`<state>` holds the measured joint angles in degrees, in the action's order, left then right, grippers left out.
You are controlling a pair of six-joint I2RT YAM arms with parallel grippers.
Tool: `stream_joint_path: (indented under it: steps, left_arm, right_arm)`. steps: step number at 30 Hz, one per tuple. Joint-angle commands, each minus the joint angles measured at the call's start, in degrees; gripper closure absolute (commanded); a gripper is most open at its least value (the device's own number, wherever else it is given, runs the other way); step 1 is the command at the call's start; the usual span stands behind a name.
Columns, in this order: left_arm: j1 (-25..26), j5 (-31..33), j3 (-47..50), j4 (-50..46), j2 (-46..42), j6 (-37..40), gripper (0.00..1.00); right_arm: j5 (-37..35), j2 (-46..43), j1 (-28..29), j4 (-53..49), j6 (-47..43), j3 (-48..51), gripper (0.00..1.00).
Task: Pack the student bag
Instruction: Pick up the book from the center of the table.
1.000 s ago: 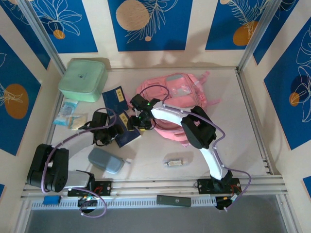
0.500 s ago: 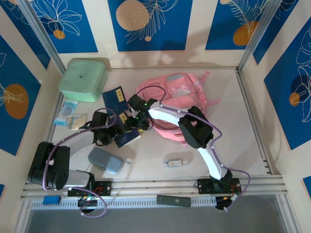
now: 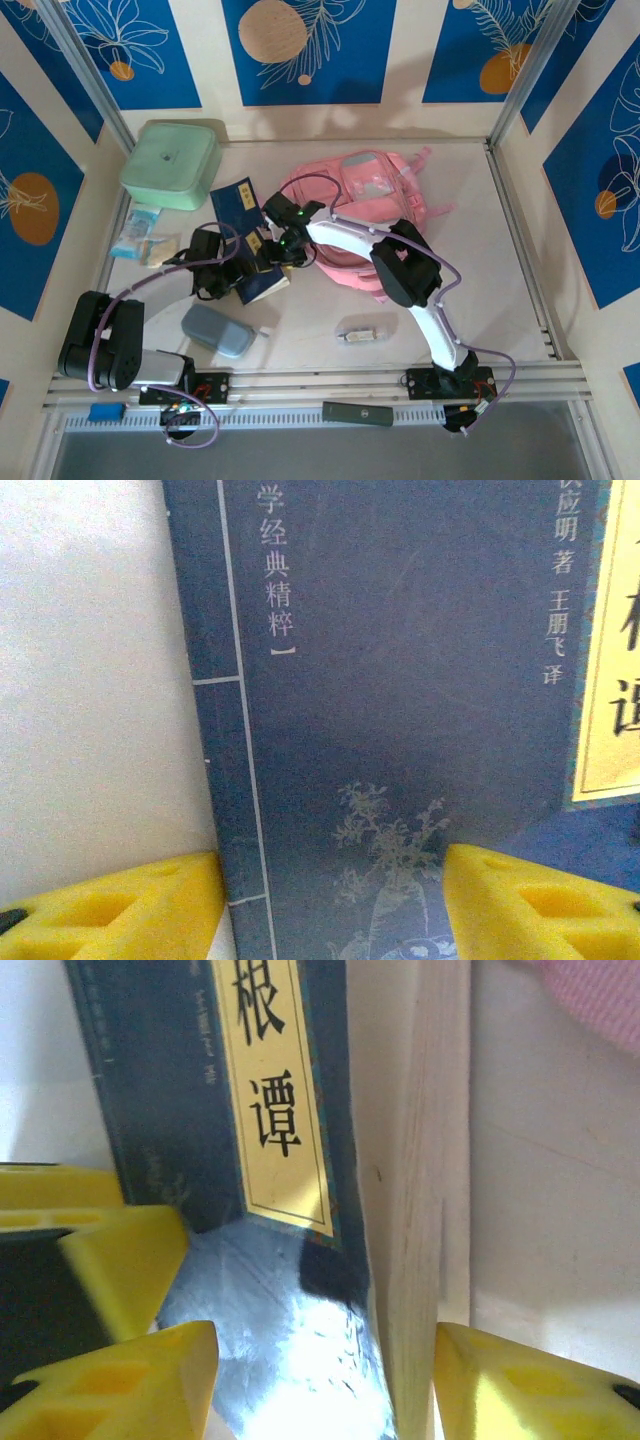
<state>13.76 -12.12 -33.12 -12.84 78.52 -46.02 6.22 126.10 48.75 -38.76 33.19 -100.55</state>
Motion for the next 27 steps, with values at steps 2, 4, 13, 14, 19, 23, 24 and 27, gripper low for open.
stream_joint_path:
  steps: [2, 4, 13, 14, 19, 23, 24, 27]
  left_arm:
    - [0.48, -0.18, 0.39, 0.10, 2.09, 1.14, 0.38]
    - [0.48, -0.19, 0.43, -0.04, 2.03, 1.26, 0.38]
    - [0.48, -0.32, 0.32, 0.03, 1.77, 1.02, 0.38]
    - [0.50, -0.36, 0.30, 0.08, 1.80, 0.95, 0.38]
    - [0.64, -0.62, 0.39, 0.11, 1.16, 0.84, 0.38]
    - [0.66, -0.32, 0.23, -0.08, 0.74, 1.04, 0.38]
    - [0.67, -0.35, 0.10, -0.31, 0.69, 1.11, 0.38]
    - [0.66, -0.04, -0.10, -0.52, -0.15, 1.04, 0.38]
  right_arm:
    - [3.87, -4.44, 0.91, 0.71, -2.49, 0.07, 0.43]
    - [4.76, -4.64, 0.99, 0.80, -2.70, 0.35, 0.47]
    - [5.78, -3.29, 1.08, 0.52, -1.23, 0.44, 0.59]
    - [5.65, -3.00, 1.03, 0.21, -0.88, 0.28, 0.59]
    - [5.64, -3.06, 0.99, 0.66, -0.14, 0.47, 0.69]
    - [4.59, -3.18, 0.82, -0.44, 0.08, -0.03, 0.80]
    - [4.51, -3.42, 0.71, -0.43, 0.31, 0.08, 0.83]
    - [5.18, -4.63, 0.64, -0.04, 0.60, 0.17, 0.90]
